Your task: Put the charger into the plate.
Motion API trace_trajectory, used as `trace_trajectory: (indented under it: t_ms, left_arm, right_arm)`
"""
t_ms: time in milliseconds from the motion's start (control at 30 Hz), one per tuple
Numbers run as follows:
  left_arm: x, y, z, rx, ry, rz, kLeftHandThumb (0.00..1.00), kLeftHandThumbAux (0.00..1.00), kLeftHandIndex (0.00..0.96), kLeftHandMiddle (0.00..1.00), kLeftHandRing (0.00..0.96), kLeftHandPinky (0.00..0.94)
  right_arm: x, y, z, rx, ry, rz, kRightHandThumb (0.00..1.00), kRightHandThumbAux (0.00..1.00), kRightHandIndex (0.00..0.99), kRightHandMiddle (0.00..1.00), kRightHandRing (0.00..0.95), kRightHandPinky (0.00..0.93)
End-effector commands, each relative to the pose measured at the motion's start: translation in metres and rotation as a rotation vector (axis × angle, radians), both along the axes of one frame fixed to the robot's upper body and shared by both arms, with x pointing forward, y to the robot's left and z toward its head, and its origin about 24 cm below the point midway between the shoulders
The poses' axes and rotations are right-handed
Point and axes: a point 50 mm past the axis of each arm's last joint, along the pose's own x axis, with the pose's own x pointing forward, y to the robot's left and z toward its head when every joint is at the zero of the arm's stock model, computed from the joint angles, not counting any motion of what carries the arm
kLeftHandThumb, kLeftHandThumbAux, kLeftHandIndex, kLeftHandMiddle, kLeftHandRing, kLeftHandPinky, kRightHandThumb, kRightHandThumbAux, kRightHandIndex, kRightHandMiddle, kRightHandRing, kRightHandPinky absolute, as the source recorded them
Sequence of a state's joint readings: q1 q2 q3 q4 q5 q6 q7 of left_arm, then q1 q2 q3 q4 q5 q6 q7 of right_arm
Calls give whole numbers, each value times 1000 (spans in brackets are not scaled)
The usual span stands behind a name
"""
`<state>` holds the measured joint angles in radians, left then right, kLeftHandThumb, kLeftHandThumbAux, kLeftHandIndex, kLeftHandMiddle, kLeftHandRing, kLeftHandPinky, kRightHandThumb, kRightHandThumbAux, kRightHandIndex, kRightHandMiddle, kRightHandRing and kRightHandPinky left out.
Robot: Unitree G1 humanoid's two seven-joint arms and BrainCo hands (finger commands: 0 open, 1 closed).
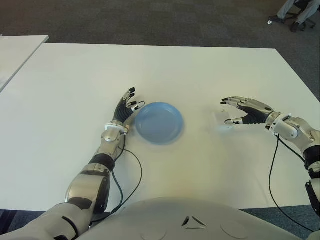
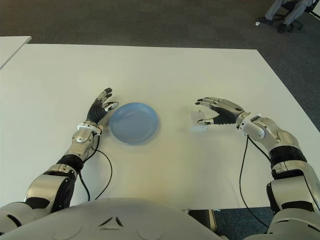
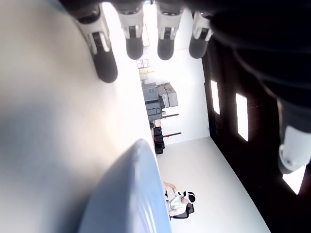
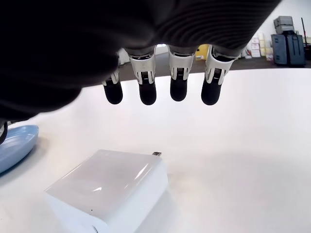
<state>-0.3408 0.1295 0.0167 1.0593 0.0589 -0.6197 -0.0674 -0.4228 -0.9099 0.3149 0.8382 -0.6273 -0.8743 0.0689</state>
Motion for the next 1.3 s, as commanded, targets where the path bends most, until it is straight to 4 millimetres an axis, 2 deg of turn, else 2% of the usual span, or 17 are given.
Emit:
trace_trajectory:
  t_ms: [33, 1300]
  left_arm:
    - [-24, 1, -30, 15, 174, -15, 0, 525, 63, 57, 48, 37]
    - [-27, 0, -30, 4, 159, -22, 0, 529, 74, 66, 59, 51]
  right_arm:
    - [1, 2, -5, -3, 15, -10, 219, 185, 0, 0, 0, 0]
    - [8, 11, -21, -64, 35, -14, 294, 129, 0, 0, 0, 0]
